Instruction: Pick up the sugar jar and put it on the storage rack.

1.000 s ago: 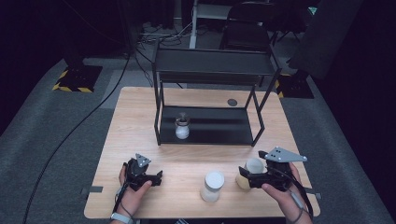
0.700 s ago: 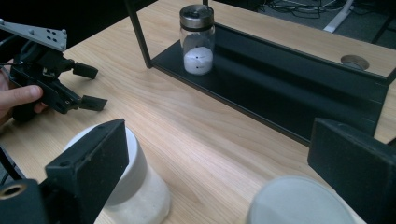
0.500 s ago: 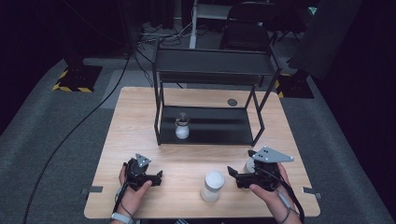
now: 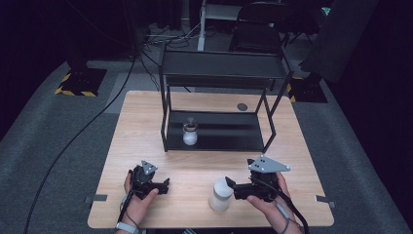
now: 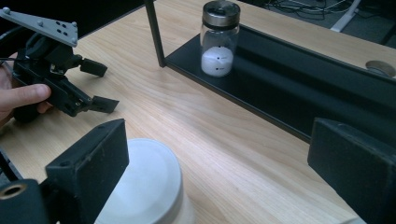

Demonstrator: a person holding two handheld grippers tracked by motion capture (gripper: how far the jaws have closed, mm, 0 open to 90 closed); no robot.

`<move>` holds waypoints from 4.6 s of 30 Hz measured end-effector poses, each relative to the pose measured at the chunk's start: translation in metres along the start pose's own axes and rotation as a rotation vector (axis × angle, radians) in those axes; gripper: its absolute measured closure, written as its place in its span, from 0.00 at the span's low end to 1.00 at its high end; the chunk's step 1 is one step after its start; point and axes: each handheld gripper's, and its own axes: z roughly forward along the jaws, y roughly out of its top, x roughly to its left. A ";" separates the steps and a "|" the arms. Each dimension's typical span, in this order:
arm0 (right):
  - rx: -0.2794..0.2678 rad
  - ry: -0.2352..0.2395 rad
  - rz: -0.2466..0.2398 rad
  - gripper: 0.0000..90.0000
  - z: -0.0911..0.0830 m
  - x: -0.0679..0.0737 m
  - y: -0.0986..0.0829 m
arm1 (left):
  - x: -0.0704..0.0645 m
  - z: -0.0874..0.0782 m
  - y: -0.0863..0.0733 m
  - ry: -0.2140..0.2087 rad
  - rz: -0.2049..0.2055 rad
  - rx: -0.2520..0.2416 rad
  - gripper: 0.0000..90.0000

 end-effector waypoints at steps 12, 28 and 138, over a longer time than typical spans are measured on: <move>0.013 0.049 -0.017 0.08 0.014 0.010 -0.005 | 0.000 0.000 0.000 0.000 0.000 0.000 0.00; 0.048 0.070 -0.056 0.18 0.025 0.022 -0.021 | 0.000 0.000 0.000 0.000 -0.001 0.000 0.00; 0.140 -0.052 -0.005 0.38 0.175 -0.089 0.109 | 0.001 0.000 0.000 -0.002 0.003 0.001 0.00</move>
